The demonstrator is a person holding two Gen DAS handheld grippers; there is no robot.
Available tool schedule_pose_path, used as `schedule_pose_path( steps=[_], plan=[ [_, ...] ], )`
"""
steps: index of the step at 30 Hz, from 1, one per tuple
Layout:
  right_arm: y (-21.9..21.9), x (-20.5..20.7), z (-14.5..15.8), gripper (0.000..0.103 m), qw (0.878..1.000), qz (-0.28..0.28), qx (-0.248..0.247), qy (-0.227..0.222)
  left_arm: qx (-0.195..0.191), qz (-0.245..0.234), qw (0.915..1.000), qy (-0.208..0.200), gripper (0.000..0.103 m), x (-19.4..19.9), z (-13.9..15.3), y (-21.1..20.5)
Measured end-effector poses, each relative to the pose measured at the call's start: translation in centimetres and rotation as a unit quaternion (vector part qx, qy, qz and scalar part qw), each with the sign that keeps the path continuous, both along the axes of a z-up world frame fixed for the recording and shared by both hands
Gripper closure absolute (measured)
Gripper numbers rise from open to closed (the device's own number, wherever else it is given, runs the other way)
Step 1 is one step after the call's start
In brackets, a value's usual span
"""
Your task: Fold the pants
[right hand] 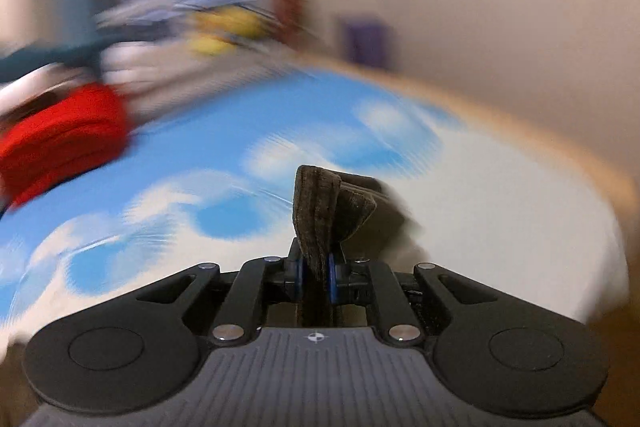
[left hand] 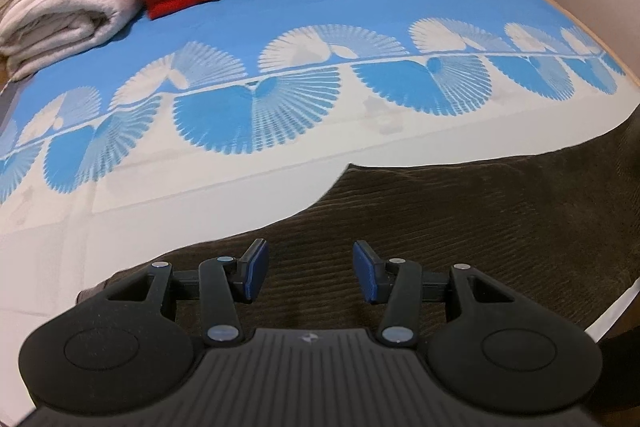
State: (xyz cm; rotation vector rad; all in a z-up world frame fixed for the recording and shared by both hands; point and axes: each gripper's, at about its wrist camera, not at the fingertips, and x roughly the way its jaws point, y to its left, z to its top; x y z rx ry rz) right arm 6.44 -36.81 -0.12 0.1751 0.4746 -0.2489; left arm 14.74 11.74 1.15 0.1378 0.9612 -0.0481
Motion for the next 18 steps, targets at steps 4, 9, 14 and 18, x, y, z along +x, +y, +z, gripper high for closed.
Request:
schedule_pose_path(
  steps=[4, 9, 14, 18],
  plan=[
    [13.7, -1.2, 0.9, 0.091, 0.974, 0.192, -0.098, -0.068, -0.002, 0.021, 0.9998, 0.001, 0.051, -1.1, 0.2, 2.6],
    [27.3, -3.3, -3.3, 0.086, 0.900, 0.416, -0.130, -0.016, 0.001, 0.047, 0.9989, 0.004, 0.051, -2.3, 0.2, 6.2],
    [34.1, -6.4, -9.9, 0.078, 0.765, 0.597, -0.198, 0.138, -0.006, 0.068, 0.9976, 0.007, 0.051, -3.3, 0.3, 9.0],
    [33.6, -6.0, -8.3, 0.056, 0.779, 0.592, -0.174, 0.112, -0.001, 0.068, 0.9977, 0.008, 0.050, -3.7, 0.2, 9.9]
  ],
)
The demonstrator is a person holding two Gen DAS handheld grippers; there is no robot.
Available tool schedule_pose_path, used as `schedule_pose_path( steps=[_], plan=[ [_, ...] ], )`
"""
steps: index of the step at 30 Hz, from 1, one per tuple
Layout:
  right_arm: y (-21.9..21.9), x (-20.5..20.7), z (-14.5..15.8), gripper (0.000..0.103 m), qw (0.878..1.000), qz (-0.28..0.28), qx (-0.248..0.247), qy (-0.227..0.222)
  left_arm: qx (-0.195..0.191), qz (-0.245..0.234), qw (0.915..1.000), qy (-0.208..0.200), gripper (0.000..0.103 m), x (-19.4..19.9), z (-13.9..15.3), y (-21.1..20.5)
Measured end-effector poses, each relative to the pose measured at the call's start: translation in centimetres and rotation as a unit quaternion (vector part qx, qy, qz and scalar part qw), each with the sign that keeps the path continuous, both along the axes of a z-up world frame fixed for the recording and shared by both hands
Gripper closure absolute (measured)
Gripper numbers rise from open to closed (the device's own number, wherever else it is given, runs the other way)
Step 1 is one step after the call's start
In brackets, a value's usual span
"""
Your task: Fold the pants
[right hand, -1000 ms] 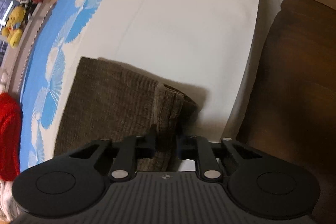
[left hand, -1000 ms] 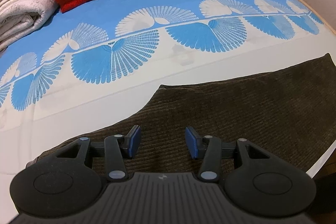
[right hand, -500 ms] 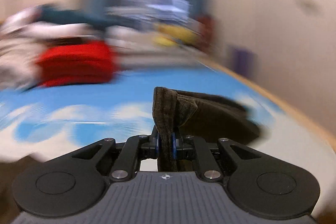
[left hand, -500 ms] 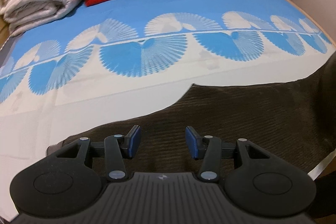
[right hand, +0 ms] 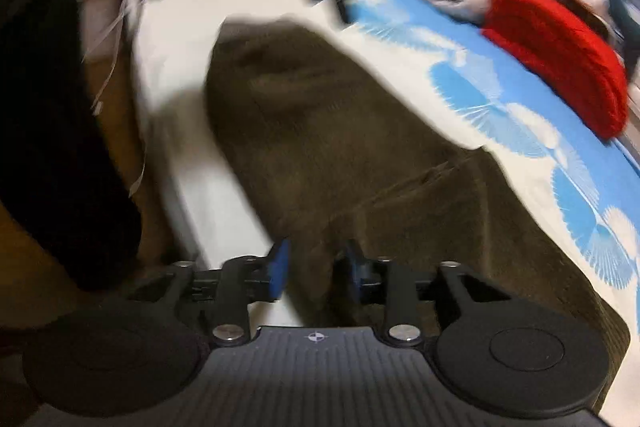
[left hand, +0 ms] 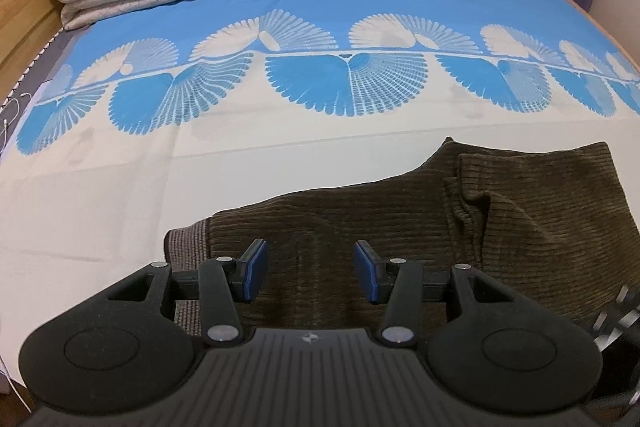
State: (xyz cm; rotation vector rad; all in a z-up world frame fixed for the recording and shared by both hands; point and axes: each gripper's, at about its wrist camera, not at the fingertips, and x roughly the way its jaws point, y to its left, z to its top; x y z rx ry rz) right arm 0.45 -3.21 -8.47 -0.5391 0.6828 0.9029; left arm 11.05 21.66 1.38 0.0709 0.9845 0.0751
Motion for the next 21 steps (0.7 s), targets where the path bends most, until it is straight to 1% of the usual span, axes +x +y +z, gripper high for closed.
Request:
schedule_pose_path(
  steps=[2, 4, 5, 7, 9, 10, 11, 12, 13, 14, 15, 17, 18, 19, 20, 21],
  plan=[
    [-1.3, 1.6, 0.5, 0.054, 0.999, -0.040, 0.022, 0.006, 0.002, -0.001, 1.0000, 0.002, 0.050, 0.0, -0.2, 0.1],
    [-1.6, 2.6, -0.1, 0.054, 0.997, -0.068, 0.016, 0.015, 0.008, -0.004, 0.9999, 0.005, 0.050, 0.0, -0.3, 0.0],
    [-1.7, 2.8, -0.6, 0.054, 0.997, -0.068, 0.009, 0.024, 0.009, -0.004, 0.9999, 0.006, 0.050, 0.1, -0.4, -0.1],
    [-1.5, 2.8, -1.7, 0.055, 0.998, -0.052, -0.011, 0.039, 0.009, -0.005, 0.9999, 0.006, 0.050, 0.2, -0.4, -0.2],
    [-0.6, 2.8, -2.5, 0.056, 0.999, -0.032, -0.032, 0.030, 0.010, -0.007, 0.9999, 0.007, 0.050, 0.3, -0.4, -0.3],
    [-0.6, 2.0, -2.6, 0.061, 0.999, -0.028, -0.038, 0.023, 0.010, -0.008, 0.9999, 0.007, 0.050, 0.4, -0.5, -0.4],
    [-0.5, 2.2, -2.6, 0.090, 0.999, -0.024, -0.038, 0.021, 0.010, -0.009, 0.9999, 0.006, 0.050, 0.4, -0.5, -0.6],
    [-0.6, 2.4, -2.3, 0.092, 0.999, -0.022, -0.034, 0.025, 0.011, -0.010, 0.9999, 0.007, 0.050, 0.4, -0.5, -0.7],
    [-0.9, 2.5, -1.6, 0.092, 0.999, -0.026, -0.023, 0.021, 0.011, -0.011, 0.9998, 0.007, 0.050, 0.5, -0.5, -0.8],
    [-0.4, 2.2, -1.4, 0.093, 1.000, -0.027, -0.008, 0.010, 0.013, -0.013, 0.9998, 0.007, 0.050, 0.5, -0.6, -0.9],
    [-0.8, 1.8, -0.6, 0.093, 1.000, -0.025, 0.010, -0.005, 0.014, -0.014, 0.9998, 0.008, 0.050, 0.5, -0.6, -1.0],
    [-0.9, 1.0, 0.1, 0.093, 0.999, -0.001, 0.030, -0.023, 0.016, -0.013, 0.9997, 0.010, 0.050, 0.6, -0.7, -1.1],
    [-1.1, 0.5, 0.0, 0.092, 0.999, 0.017, 0.024, -0.022, 0.017, -0.013, 0.9997, 0.011, 0.050, 0.7, -0.8, -1.1],
    [-1.0, 0.0, -0.5, 0.092, 0.999, 0.035, 0.006, -0.018, 0.017, -0.012, 0.9997, 0.011, 0.050, 0.7, -0.8, -1.1],
    [-0.8, -0.3, -1.1, 0.086, 0.999, 0.048, -0.012, -0.012, 0.017, -0.011, 0.9997, 0.011, 0.050, 0.7, -0.8, -1.1],
    [-0.5, -0.7, -1.8, 0.077, 0.997, 0.063, -0.032, -0.006, 0.016, -0.010, 0.9997, 0.012, 0.050, 0.8, -0.8, -1.2]
  ],
)
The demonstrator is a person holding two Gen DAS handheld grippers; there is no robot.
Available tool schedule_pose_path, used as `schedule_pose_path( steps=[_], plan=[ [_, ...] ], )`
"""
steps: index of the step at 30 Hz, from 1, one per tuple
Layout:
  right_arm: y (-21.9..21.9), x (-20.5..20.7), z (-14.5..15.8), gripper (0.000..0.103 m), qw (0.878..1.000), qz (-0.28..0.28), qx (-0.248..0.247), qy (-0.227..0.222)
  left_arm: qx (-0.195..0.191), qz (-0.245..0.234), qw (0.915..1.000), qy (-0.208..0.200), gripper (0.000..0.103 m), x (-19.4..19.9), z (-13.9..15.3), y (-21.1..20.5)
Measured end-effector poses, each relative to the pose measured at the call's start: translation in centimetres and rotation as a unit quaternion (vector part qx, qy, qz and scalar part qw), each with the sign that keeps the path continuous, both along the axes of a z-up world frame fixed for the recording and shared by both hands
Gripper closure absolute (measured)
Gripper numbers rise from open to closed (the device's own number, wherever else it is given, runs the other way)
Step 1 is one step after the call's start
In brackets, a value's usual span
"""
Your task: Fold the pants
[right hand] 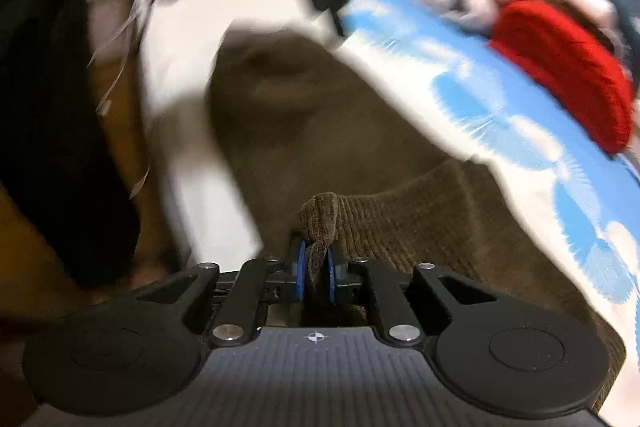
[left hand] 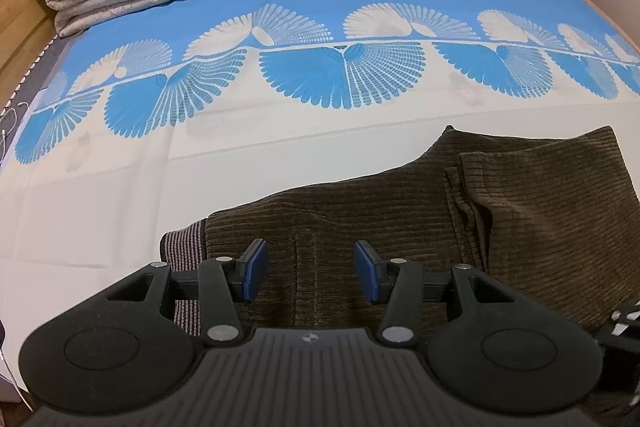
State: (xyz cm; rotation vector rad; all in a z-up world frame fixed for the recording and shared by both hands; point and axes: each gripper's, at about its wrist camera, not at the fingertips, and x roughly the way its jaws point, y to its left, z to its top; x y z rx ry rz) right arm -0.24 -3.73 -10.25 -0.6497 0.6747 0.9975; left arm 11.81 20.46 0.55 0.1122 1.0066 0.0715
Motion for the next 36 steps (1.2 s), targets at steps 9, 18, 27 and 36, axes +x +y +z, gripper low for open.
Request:
schedule_pose_path(
  steps=[9, 18, 27, 36],
  plan=[
    [2.5, -0.8, -1.8, 0.064, 0.996, 0.016, -0.047, -0.074, 0.005, -0.006, 1.0000, 0.004, 0.050, 0.0, -0.2, -0.3],
    [-6.6, 4.8, 9.2, 0.076, 0.930, -0.235, 0.257, -0.117, -0.006, 0.003, 0.9999, -0.008, 0.050, 0.1, 0.3, 0.4],
    [-1.7, 2.4, 5.4, 0.072, 0.979, -0.099, 0.152, -0.094, -0.017, 0.025, 0.9995, -0.006, 0.050, 0.4, 0.5, 0.9],
    [-1.0, 1.5, 2.4, 0.059, 0.998, -0.035, 0.052, 0.023, -0.023, 0.014, 0.9996, 0.000, 0.049, 0.9, 0.4, -0.3]
  ],
)
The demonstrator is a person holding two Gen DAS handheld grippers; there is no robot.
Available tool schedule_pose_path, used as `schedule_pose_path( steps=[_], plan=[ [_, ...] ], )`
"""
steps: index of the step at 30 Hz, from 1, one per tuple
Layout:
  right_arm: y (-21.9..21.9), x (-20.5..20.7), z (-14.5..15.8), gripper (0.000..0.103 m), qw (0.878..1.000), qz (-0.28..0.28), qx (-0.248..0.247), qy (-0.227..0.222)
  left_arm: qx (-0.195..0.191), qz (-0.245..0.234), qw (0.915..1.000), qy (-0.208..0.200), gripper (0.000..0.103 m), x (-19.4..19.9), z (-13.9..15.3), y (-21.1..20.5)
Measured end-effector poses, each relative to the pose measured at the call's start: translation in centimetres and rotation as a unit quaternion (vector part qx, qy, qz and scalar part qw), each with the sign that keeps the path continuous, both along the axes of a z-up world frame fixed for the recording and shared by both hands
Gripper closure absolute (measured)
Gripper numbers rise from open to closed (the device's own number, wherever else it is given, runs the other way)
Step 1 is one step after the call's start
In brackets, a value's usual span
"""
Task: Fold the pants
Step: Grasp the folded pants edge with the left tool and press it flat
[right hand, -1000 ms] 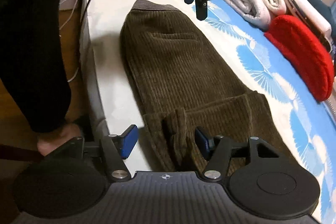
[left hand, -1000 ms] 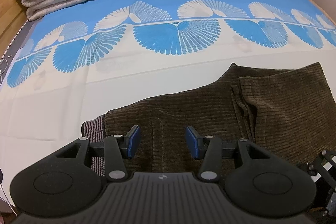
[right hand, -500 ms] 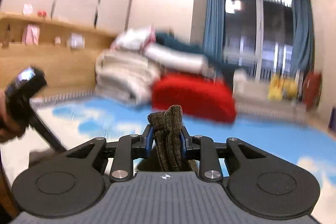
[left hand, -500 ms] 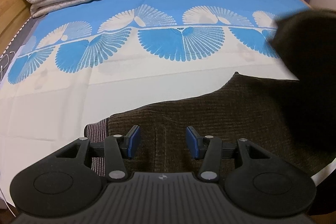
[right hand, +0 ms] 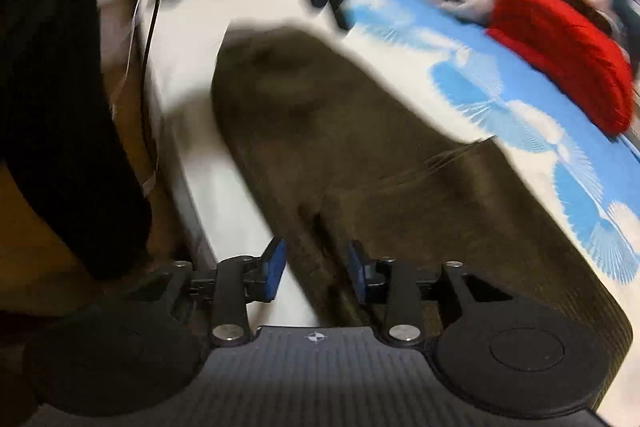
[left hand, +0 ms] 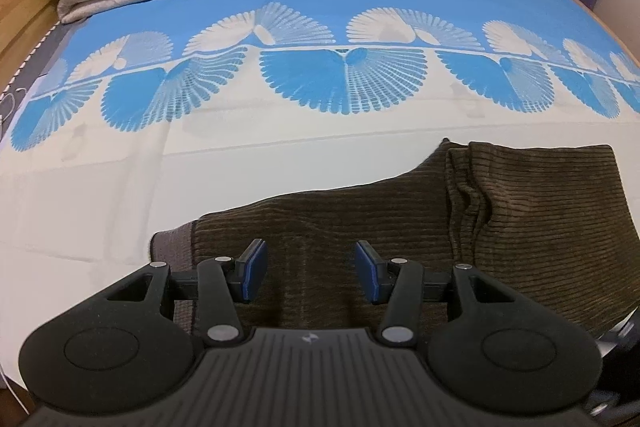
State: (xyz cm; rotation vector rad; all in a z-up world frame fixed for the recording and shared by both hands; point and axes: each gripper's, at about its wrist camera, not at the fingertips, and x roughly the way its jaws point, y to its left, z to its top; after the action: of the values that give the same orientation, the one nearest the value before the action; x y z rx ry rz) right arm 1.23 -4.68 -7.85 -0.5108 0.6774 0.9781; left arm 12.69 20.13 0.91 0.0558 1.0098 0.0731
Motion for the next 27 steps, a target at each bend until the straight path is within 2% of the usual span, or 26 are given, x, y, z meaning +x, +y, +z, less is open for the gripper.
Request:
schedule_pose_path(
  steps=[3, 6, 8, 10, 12, 13, 16, 17, 20, 23, 26, 27],
  plan=[
    [-3.6, 1.7, 1.6, 0.058, 0.995, -0.084, 0.052, 0.010, -0.017, -0.012, 0.9998, 0.003, 0.049, 0.7, -0.1, -1.3],
    [-8.1, 3.9, 1.8, 0.058, 0.978, -0.195, 0.062, 0.026, -0.032, -0.027, 0.9991, 0.005, 0.049, 1.7, -0.3, -3.4],
    [-11.0, 4.9, 1.1, 0.058, 0.964, -0.259, 0.049, 0.034, -0.058, -0.033, 0.9977, 0.011, 0.049, 2.6, -0.6, -4.7],
    [-13.2, 5.0, -0.3, 0.058, 0.950, -0.306, 0.011, 0.055, -0.094, -0.036, 0.9945, 0.028, 0.047, 3.5, -1.1, -5.8],
    [-15.2, 5.2, -2.0, 0.058, 0.934, -0.343, -0.015, 0.100, -0.132, -0.041, 0.9884, 0.062, 0.042, 4.4, -2.3, -7.0],
    [-16.3, 5.3, -2.5, 0.058, 0.926, -0.359, -0.012, 0.114, -0.148, -0.043, 0.9843, 0.087, 0.042, 4.7, -3.2, -7.6],
    [-17.9, 5.3, -2.4, 0.052, 0.915, -0.378, 0.025, 0.139, -0.161, -0.048, 0.9744, 0.149, 0.042, 5.1, -6.0, -9.2],
    [-18.3, 5.4, -2.5, 0.046, 0.911, -0.385, 0.031, 0.143, -0.162, -0.047, 0.9716, 0.166, 0.042, 5.1, -6.9, -9.7],
    [-20.0, 5.4, -3.0, 0.038, 0.895, -0.412, 0.040, 0.166, -0.144, -0.054, 0.9661, 0.207, 0.042, 4.6, -9.1, -10.5],
    [-21.7, 6.0, -3.4, 0.038, 0.879, -0.425, 0.066, 0.207, -0.132, -0.051, 0.9635, 0.227, 0.042, 3.8, -10.3, -10.5],
    [-22.2, 6.6, -4.5, 0.037, 0.864, -0.430, 0.083, 0.248, -0.146, -0.050, 0.9602, 0.233, 0.043, 3.1, -10.7, -10.2],
    [-22.2, 6.8, -4.7, 0.037, 0.860, -0.433, 0.085, 0.255, -0.148, -0.055, 0.9594, 0.234, 0.049, 2.8, -10.7, -10.1]
  ],
)
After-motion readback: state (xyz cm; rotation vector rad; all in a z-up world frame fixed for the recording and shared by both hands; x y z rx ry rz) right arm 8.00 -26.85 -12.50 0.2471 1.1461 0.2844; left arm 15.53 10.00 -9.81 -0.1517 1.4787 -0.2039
